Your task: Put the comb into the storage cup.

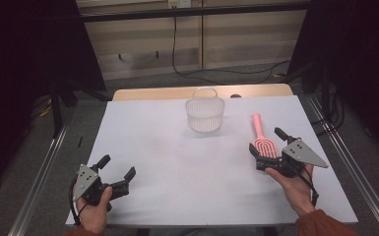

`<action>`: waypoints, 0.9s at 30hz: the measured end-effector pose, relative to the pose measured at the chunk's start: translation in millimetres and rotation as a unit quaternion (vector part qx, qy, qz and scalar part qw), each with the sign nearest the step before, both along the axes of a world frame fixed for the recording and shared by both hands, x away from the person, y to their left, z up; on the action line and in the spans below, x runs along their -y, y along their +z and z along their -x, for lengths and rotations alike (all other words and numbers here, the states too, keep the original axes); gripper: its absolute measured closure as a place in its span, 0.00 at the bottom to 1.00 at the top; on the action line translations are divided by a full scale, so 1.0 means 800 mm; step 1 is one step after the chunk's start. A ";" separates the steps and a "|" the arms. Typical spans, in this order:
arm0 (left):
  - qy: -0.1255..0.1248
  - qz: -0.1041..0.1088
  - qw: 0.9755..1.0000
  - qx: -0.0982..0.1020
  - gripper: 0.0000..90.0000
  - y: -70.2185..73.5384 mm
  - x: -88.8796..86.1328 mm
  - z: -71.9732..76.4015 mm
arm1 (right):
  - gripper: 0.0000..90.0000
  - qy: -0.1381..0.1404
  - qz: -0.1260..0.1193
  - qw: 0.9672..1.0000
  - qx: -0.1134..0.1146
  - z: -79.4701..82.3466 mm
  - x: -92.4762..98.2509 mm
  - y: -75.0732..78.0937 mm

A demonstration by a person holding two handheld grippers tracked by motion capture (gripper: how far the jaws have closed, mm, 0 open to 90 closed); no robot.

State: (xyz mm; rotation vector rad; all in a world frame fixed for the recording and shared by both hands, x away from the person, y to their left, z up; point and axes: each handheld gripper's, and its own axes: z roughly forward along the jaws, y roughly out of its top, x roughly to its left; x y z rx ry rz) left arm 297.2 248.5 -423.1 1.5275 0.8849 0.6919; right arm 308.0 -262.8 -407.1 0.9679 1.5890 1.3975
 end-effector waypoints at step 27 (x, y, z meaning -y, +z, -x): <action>-0.012 -0.004 1.000 -0.004 0.03 -0.001 0.002 -0.001 | 0.32 0.041 0.005 0.999 -0.014 -0.056 -0.035 0.004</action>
